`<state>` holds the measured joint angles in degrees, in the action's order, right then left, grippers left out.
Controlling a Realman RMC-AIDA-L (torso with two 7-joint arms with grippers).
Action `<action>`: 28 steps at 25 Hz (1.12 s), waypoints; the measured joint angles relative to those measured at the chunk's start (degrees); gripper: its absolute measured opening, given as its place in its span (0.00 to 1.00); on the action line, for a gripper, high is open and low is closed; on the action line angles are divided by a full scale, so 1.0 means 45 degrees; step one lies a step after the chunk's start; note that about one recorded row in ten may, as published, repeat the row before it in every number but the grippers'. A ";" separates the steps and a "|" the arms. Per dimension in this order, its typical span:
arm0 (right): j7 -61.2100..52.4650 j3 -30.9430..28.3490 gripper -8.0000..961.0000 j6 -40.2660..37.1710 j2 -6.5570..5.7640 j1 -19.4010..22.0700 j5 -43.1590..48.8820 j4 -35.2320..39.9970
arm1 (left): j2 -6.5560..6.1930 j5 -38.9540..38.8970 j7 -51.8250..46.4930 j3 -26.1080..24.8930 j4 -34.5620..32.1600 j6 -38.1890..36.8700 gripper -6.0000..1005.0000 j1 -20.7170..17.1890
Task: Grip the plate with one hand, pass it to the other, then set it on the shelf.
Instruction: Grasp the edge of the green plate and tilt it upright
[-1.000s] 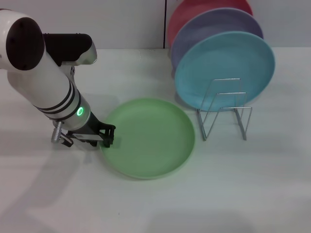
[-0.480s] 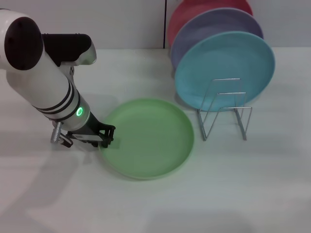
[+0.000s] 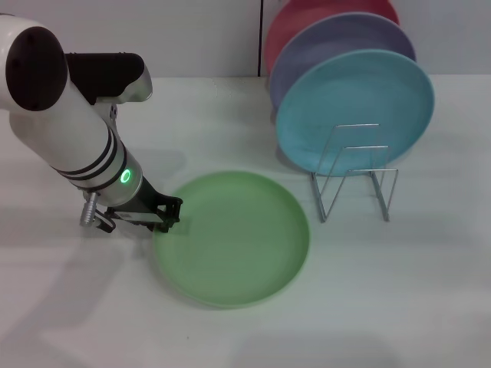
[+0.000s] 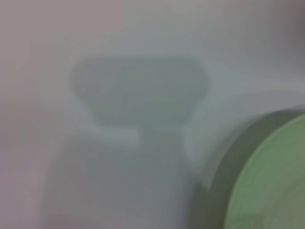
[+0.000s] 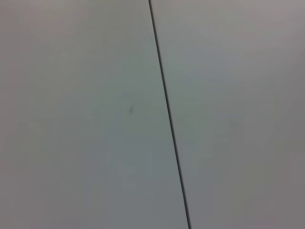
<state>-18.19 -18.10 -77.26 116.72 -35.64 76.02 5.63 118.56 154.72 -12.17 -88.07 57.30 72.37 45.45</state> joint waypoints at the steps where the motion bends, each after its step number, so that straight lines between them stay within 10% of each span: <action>1: 0.0001 0.0000 0.57 0.0000 0.0000 0.0007 0.0000 -0.0001 | 0.0000 -0.0005 0.0001 -0.0012 0.0001 0.0006 0.12 0.0001; 21: 0.0001 -0.0001 0.57 0.0012 0.0000 0.0009 0.0000 -0.0001 | -0.0014 -0.0034 0.0516 -0.0058 0.0378 0.0071 0.03 -0.0311; 28: -0.0004 -0.0001 0.57 0.0096 0.0000 0.0008 0.0000 -0.0019 | -0.0070 -0.0014 0.1351 -0.0864 0.3001 -0.0399 0.04 -0.2339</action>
<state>-18.21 -18.11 -76.83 116.72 -35.61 76.03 5.54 118.24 154.66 -6.09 -91.96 70.80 70.57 34.93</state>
